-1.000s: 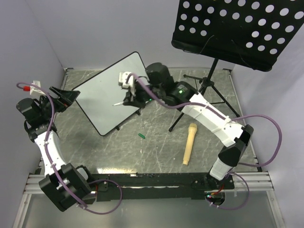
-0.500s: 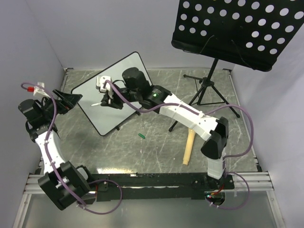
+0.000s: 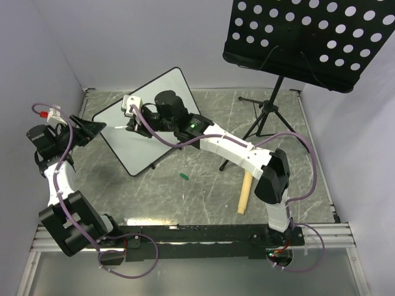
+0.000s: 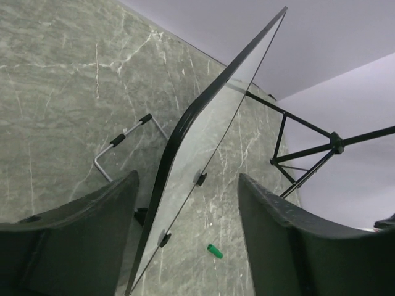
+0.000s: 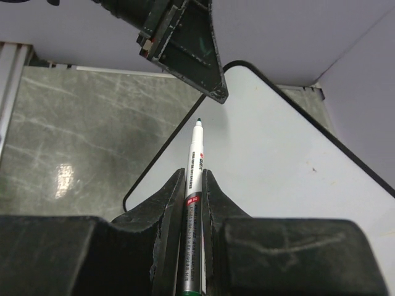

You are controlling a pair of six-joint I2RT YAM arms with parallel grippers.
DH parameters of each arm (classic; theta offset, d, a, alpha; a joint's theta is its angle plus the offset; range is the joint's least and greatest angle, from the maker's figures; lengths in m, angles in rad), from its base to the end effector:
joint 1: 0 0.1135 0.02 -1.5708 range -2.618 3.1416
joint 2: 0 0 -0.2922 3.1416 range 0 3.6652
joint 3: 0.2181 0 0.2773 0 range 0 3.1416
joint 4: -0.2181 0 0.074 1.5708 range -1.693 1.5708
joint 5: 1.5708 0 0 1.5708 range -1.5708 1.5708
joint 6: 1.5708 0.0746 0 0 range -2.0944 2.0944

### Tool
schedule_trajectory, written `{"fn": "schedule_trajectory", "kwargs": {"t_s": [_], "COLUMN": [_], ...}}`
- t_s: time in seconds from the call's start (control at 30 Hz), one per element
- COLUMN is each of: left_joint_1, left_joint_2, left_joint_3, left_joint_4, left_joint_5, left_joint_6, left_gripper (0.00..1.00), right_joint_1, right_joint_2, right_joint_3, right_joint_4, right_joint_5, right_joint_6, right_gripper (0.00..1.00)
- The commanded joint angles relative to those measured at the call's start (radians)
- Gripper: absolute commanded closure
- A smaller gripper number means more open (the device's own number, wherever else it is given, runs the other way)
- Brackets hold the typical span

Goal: Write a sentence on the whiteboard
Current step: Hold the whiteboard at the center of the board, then write a sentence on the whiteboard.

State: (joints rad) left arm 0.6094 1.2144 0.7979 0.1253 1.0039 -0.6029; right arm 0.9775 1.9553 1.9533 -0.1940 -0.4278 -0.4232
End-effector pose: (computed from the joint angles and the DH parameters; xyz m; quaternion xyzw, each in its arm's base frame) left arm 0.2813 0.1196 0.2999 -0.1646 0.7416 -0.3843 0.5246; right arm 0.2760 0.4647 0.4162 -0.5898 0.4907 0.3275 0.5515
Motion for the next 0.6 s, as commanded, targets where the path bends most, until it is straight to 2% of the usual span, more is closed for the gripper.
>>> {"fn": "schedule_trajectory", "kwargs": {"t_s": [0.0, 0.43, 0.5, 0.57], "left_joint_1": [-0.016, -0.031, -0.031, -0.031], "left_joint_2": [0.017, 0.059, 0.060, 0.068], "left_joint_3": [0.049, 0.070, 0.070, 0.070], "left_joint_4": [0.071, 0.086, 0.082, 0.074], "left_joint_5": [0.039, 0.056, 0.058, 0.062], "left_joint_6": [0.025, 0.034, 0.041, 0.051], "left_gripper": [0.34, 0.63, 0.65, 0.72], "right_joint_1": [0.000, 0.000, 0.000, -0.002], "right_joint_2": [0.025, 0.080, 0.089, 0.099], "right_joint_3": [-0.040, -0.071, -0.074, -0.064], "right_joint_4": [0.129, 0.231, 0.246, 0.248], "right_joint_5": [0.030, 0.060, 0.066, 0.070], "right_joint_6": [0.009, 0.032, 0.032, 0.034], "right_gripper": [1.00, 1.00, 1.00, 1.00]}}
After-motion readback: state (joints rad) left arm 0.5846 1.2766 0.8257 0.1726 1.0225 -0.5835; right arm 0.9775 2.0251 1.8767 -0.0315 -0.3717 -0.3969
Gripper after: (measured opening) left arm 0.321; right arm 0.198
